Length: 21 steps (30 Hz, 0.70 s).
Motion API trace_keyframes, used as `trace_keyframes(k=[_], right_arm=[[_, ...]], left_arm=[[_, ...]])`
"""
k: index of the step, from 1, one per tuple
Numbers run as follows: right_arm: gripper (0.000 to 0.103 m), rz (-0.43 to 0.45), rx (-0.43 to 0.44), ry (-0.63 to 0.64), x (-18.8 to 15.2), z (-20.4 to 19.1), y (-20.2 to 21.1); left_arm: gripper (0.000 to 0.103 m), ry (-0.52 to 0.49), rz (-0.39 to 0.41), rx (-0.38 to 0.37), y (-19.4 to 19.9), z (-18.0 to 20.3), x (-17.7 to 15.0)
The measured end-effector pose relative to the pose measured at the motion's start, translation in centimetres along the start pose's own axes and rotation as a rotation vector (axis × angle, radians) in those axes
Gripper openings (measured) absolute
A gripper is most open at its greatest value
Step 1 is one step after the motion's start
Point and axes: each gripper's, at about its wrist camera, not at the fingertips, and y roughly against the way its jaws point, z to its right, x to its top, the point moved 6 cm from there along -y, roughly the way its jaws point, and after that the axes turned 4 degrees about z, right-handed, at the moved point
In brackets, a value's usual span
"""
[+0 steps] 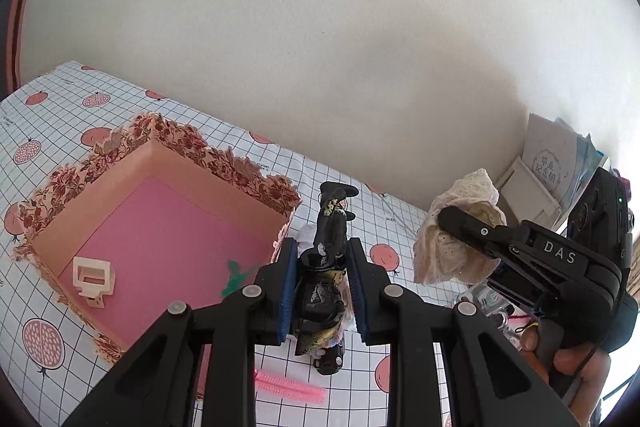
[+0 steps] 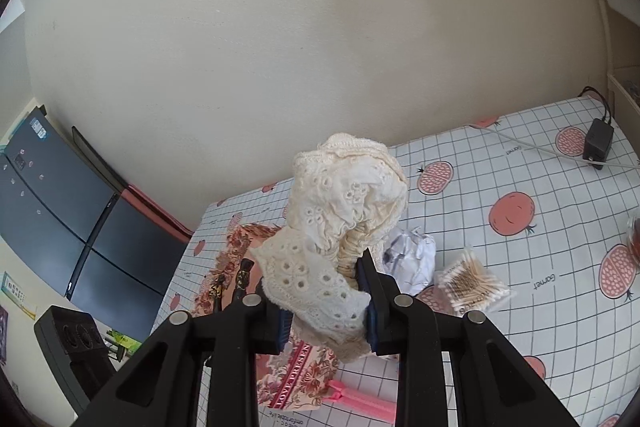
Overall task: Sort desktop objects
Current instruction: 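Carry the car and lace over the box and open both grippers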
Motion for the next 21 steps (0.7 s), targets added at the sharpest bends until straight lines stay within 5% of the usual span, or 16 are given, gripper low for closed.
trace_keyframes(k=[21], right_arm=[[0.030, -0.073, 0.077, 0.093, -4.2, -9.0, -4.6]], left_arm=[[0.026, 0.279, 0.126, 0.007, 4.6, -10.2, 3.0]])
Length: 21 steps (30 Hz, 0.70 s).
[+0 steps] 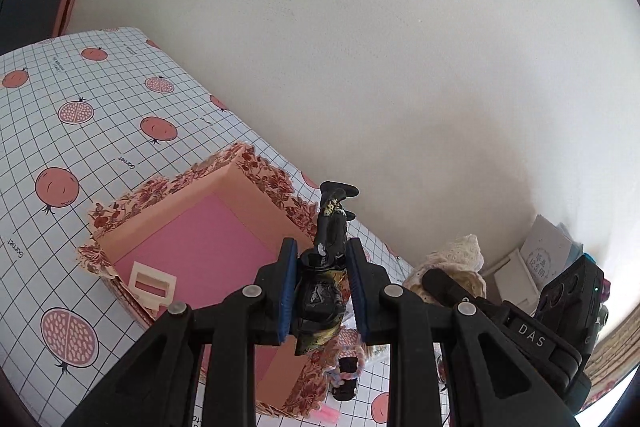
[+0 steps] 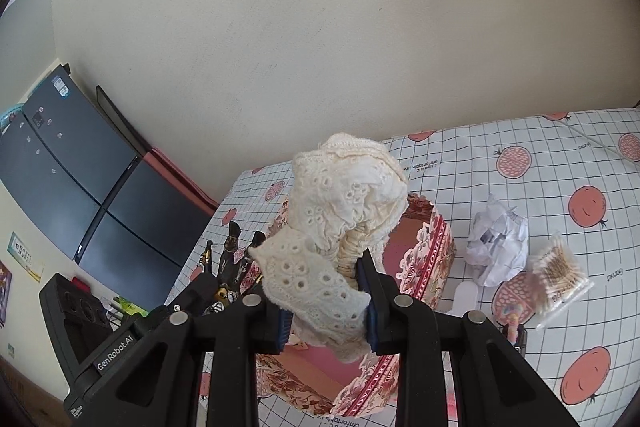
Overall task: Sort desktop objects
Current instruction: 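Carry the car and lace over the box and open both grippers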
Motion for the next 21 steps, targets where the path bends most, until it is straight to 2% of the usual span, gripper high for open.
trace_keyframes(k=[10, 15, 21], right_arm=[[0.030, -0.043, 0.007, 0.021, -1.7, -1.8, -2.8], [0.030, -0.074, -0.003, 0.028, -2.8, -2.0, -4.4], [0.030, -0.099, -0.015, 0.030, -3.7, -2.1, -6.1]], left_arm=[[0.026, 0.068, 0.017, 0.038, 0.7, -3.0, 0.8], [0.026, 0.102, 0.002, 0.039, 0.3, -4.2, 0.8], [0.026, 0.116, -0.014, 0.074, -0.6, -5.4, 0.6]])
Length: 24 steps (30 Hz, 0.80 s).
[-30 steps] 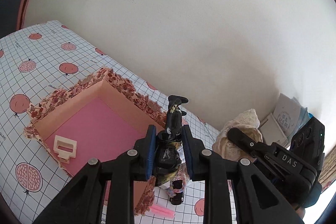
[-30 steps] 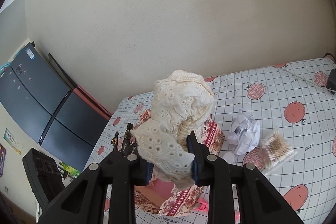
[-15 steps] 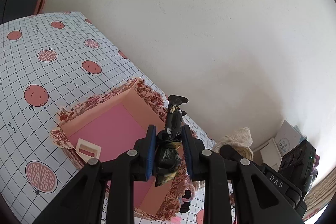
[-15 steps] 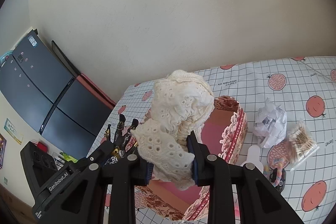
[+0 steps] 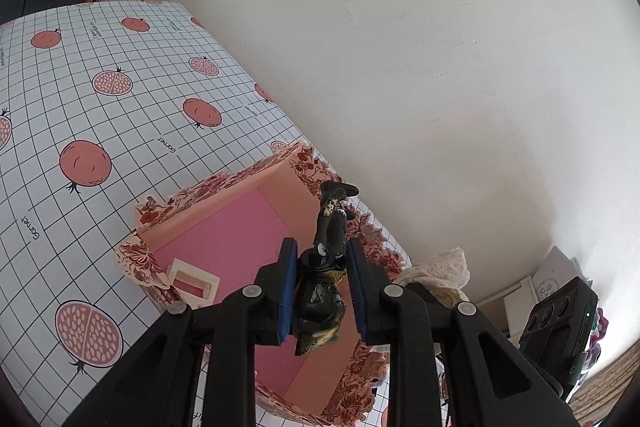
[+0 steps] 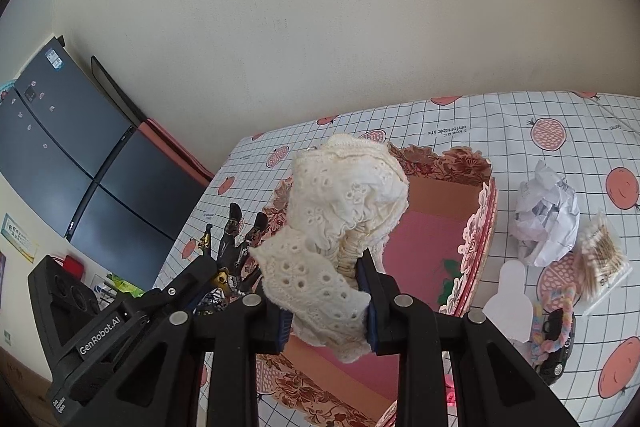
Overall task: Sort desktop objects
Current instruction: 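Carry the car and lace over the box and open both grippers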
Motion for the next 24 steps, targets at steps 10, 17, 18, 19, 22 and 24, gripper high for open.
trace_keyframes(k=[10, 17, 18, 19, 22, 24], right_arm=[[0.030, -0.062, -0.026, -0.018, -1.3, 0.6, -3.2], [0.030, -0.101, -0.048, -0.014, -2.1, 0.5, -5.4], [0.030, -0.107, -0.052, -0.013, -2.3, 0.6, -5.6], [0.030, -0.113, -0.056, -0.014, -2.3, 0.8, -5.7], [0.030, -0.116, -0.070, -0.001, -2.4, 0.9, -5.8], [0.031, -0.116, -0.076, 0.002, -2.4, 0.9, -5.9]], left_arm=[[0.026, -0.007, -0.036, 0.059, -1.7, -1.2, -0.6], [0.026, -0.014, -0.058, 0.110, -2.7, -2.1, -0.9], [0.026, -0.016, -0.063, 0.116, -2.8, -2.2, -1.0], [0.026, -0.017, -0.067, 0.122, -3.0, -2.3, -1.0], [0.026, -0.017, -0.081, 0.141, -3.4, -2.6, -1.3], [0.026, -0.019, -0.089, 0.144, -3.6, -2.7, -1.5]])
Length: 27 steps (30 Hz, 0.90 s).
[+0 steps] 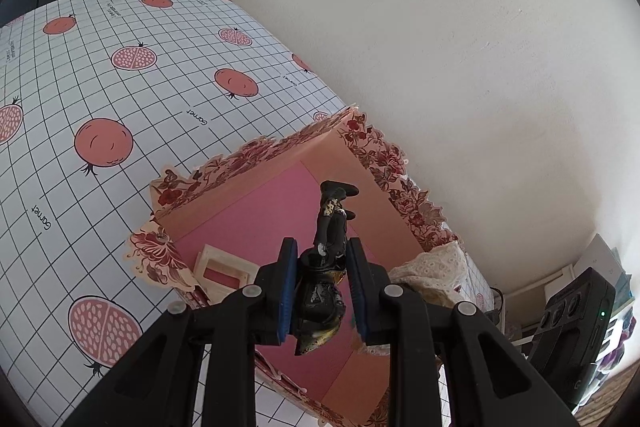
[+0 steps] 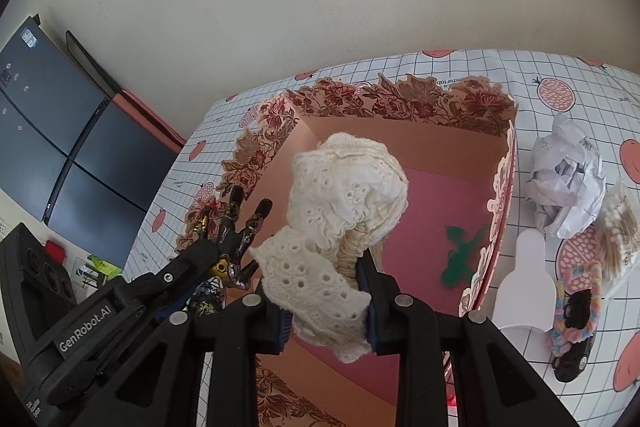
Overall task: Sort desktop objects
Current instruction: 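Carry the car and lace over the box and open both grippers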
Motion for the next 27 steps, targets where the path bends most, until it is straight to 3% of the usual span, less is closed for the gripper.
trace_keyframes(k=[16, 22, 27], right_arm=[[0.034, -0.009, -0.021, 0.005, 0.08, -0.12, 0.02], [0.043, -0.015, -0.031, 0.014, 0.09, -0.26, 0.09], [0.056, -0.016, -0.037, 0.011, 0.16, -0.11, 0.29]], left_arm=[[0.026, -0.011, -0.006, 0.022, -0.12, -0.10, -0.18], [0.026, -0.012, -0.007, 0.024, -0.12, -0.18, -0.14], [0.026, -0.018, -0.012, 0.027, -0.17, -0.07, -0.12]])
